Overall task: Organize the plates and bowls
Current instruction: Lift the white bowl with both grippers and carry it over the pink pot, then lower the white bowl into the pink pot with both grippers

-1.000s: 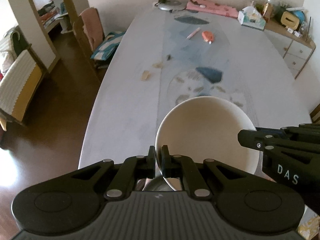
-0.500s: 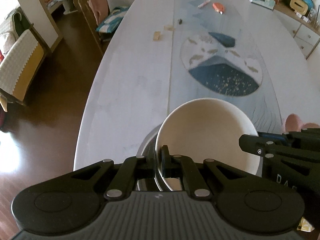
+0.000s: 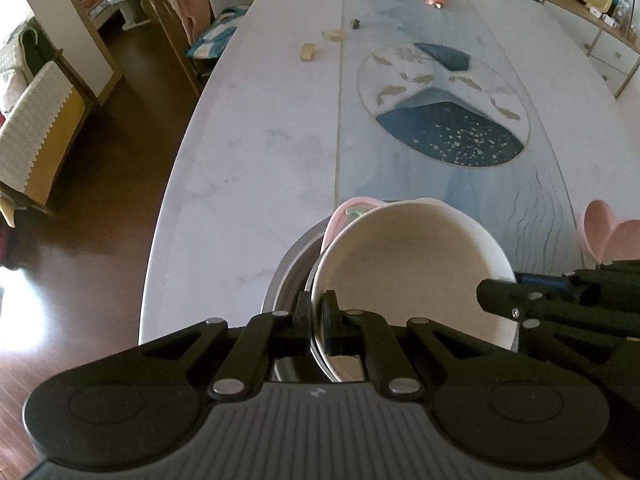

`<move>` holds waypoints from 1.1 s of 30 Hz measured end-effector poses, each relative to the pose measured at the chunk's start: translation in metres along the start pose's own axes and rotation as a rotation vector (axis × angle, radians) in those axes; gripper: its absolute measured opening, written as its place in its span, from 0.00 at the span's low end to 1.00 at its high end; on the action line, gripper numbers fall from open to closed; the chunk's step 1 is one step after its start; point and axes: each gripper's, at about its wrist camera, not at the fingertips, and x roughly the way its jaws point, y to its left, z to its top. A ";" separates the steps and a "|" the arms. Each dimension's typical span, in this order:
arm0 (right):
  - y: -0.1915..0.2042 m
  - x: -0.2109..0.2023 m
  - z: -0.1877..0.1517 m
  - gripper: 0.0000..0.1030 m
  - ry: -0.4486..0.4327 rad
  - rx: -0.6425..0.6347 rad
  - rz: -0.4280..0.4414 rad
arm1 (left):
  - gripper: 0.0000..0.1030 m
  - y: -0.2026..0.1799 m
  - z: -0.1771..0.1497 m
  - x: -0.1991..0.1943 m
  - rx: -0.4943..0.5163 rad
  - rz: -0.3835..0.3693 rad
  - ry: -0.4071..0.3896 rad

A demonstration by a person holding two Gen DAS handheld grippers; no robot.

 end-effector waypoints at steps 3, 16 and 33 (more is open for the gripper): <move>0.002 0.003 -0.002 0.09 0.003 -0.004 0.003 | 0.04 -0.001 -0.001 0.000 0.006 0.011 -0.008; -0.001 0.003 -0.003 0.14 -0.008 0.016 0.029 | 0.04 0.004 -0.004 -0.001 -0.019 -0.008 -0.015; -0.016 -0.044 -0.009 0.32 -0.121 -0.024 0.089 | 0.05 0.037 -0.024 -0.041 -0.060 -0.086 -0.161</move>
